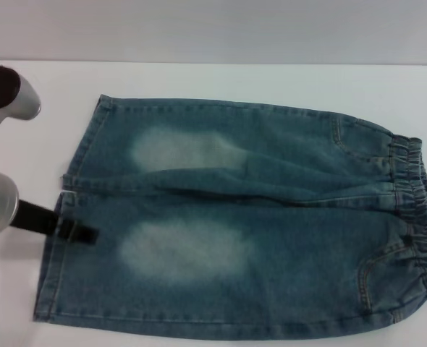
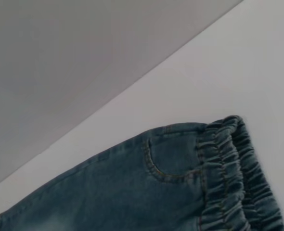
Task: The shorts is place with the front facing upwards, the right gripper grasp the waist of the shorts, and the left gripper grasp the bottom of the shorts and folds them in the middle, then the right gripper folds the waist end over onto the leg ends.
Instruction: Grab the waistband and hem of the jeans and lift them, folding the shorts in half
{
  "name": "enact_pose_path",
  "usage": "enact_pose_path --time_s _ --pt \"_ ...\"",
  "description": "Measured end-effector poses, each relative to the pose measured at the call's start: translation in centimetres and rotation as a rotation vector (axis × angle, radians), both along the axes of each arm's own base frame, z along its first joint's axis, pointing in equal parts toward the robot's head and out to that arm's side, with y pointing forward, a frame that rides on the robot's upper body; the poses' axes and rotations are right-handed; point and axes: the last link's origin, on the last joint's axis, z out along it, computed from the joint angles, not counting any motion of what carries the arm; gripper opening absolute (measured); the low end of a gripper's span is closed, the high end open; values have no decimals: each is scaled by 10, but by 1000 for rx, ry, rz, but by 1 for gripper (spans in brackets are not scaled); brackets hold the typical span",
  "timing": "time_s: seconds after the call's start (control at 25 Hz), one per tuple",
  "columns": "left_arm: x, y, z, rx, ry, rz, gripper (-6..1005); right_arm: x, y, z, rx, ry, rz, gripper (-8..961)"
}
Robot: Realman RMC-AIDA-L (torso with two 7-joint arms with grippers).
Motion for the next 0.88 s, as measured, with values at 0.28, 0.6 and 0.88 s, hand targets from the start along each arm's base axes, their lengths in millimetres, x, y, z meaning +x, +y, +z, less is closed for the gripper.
enact_pose_path --time_s 0.28,0.6,0.88 --pt "-13 -19 -9 -76 72 125 676 8 -2 -3 -11 -24 -11 805" --pt "-20 -33 -13 -113 145 207 664 12 0 -1 -9 -37 -5 804" --pt "-21 -38 -20 -138 154 235 652 12 4 0 -12 -43 7 805"
